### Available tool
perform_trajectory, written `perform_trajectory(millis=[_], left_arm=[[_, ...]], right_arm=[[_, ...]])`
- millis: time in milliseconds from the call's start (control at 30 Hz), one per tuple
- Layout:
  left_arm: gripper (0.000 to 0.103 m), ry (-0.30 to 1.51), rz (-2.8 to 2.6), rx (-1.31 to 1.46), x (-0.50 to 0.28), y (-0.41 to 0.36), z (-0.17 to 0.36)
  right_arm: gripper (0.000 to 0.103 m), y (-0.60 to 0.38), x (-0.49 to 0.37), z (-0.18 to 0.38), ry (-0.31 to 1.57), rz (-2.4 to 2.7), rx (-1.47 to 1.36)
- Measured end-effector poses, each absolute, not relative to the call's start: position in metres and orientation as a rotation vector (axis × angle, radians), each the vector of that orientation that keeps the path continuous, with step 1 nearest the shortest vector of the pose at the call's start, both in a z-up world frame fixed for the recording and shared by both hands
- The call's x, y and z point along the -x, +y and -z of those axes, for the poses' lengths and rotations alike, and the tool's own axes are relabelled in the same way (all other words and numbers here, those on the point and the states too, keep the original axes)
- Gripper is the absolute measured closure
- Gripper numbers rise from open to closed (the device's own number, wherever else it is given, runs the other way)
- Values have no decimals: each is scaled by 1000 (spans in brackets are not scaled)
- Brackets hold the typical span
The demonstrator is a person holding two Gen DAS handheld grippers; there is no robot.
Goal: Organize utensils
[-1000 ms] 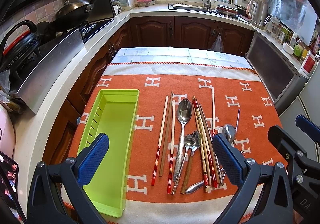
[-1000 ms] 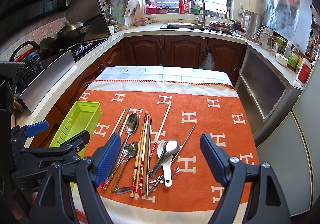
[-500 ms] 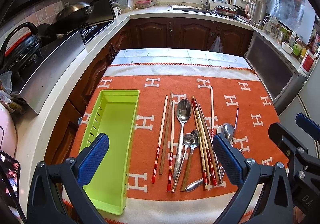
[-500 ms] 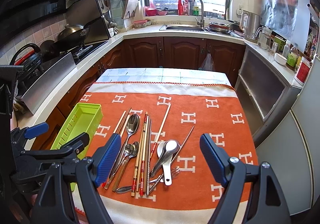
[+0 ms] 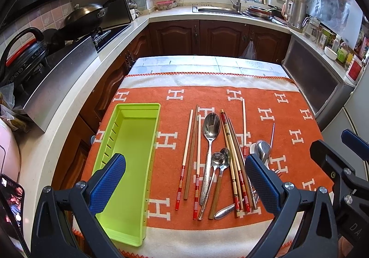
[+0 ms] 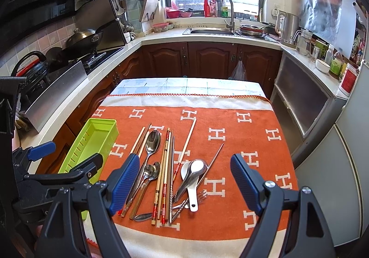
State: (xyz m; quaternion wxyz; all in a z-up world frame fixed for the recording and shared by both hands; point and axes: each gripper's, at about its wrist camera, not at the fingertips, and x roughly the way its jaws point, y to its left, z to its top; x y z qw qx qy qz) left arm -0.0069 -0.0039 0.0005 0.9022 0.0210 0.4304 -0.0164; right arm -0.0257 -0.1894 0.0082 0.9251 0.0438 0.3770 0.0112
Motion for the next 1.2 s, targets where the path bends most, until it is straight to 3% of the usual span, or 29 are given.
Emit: perform_trajectory(millis=[600,900,1067,1200], left_arm=[[1,1007,117,-52,-13,-22,22],[2,1177,206,34,-61,-16,64],[24,1264,221,96,-88,-7,90],[57,1342,218,127,-107,-1,115]], right_arm=[[22,-198,21,3,801,-38,-138],[38,-236,-5,28,887,-21,-270],[45,-252,-19,53,964,-26,-349],[47,-256,-24,65,1002,-41,-378]])
